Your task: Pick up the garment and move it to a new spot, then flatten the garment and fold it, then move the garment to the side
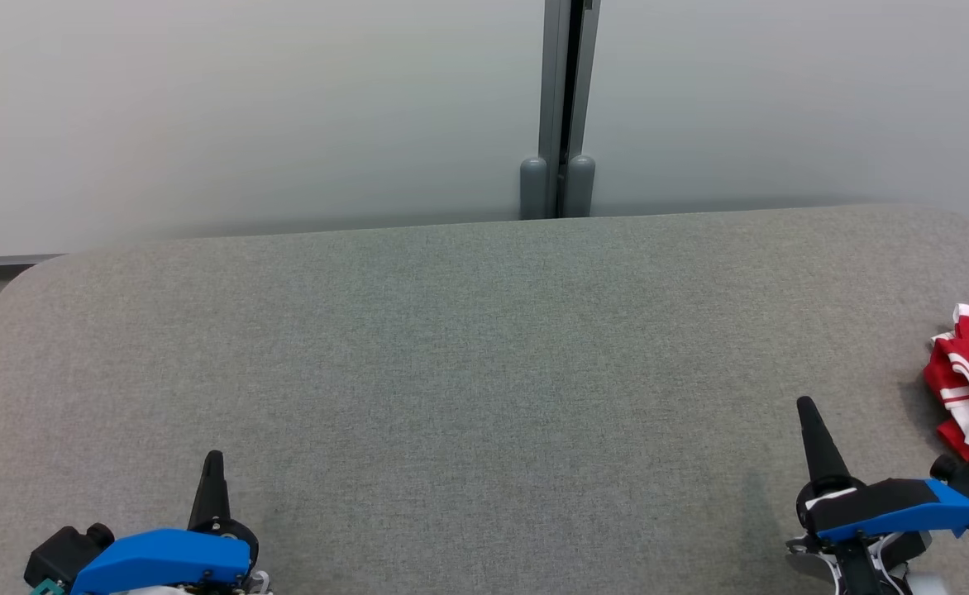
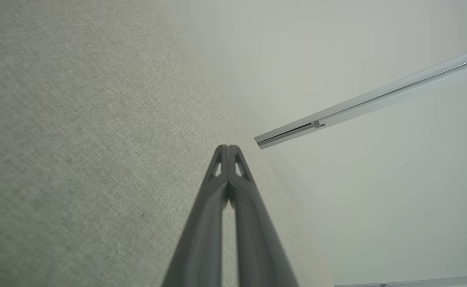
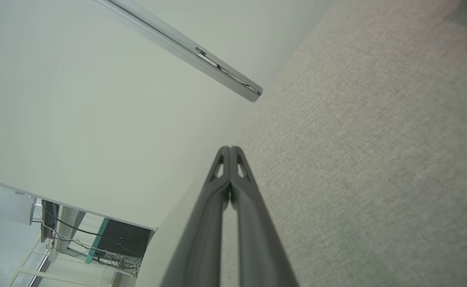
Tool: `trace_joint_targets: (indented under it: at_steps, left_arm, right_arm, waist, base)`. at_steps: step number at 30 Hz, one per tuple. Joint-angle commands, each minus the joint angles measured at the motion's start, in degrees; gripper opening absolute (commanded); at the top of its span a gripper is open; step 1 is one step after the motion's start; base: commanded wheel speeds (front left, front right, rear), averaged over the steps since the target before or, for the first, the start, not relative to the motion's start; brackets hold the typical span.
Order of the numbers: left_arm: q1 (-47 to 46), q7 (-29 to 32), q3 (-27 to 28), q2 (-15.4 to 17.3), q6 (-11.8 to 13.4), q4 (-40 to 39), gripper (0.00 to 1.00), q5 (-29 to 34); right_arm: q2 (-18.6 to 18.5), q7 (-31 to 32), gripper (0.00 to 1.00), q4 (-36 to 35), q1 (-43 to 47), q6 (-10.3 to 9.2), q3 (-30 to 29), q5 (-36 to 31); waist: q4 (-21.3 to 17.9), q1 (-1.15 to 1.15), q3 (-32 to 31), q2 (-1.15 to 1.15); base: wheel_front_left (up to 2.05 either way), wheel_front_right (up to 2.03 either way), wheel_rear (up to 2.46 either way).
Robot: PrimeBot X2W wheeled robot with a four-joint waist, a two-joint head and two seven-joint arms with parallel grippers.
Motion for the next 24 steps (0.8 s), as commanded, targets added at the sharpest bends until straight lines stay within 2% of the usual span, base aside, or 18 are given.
trace_joint_targets:
  at_steps: [1, 24]
  left_arm:
    - [-1.5, 0.3, 0.4, 0.1, -0.4, -0.9, 0.00, -1.1]
    - [-2.6, 3.8, 2.6, 0.1, -2.3, -3.0, 0.00, -13.0]
  right_arm:
    - [-0.2, 0.4, 0.00, -1.0, 0.2, 0.00, -0.2, 1.4]
    - [-0.2, 3.8, 0.00, -4.4, 1.3, 0.00, -1.5, 15.1]
  waist:
    - [0.0, 0.00, 0.0, 0.00]
    - [0.2, 0.00, 0.0, 0.00]
  base:
    - [0.00, 0.00, 0.00]
    - [0.00, 0.00, 0.00]
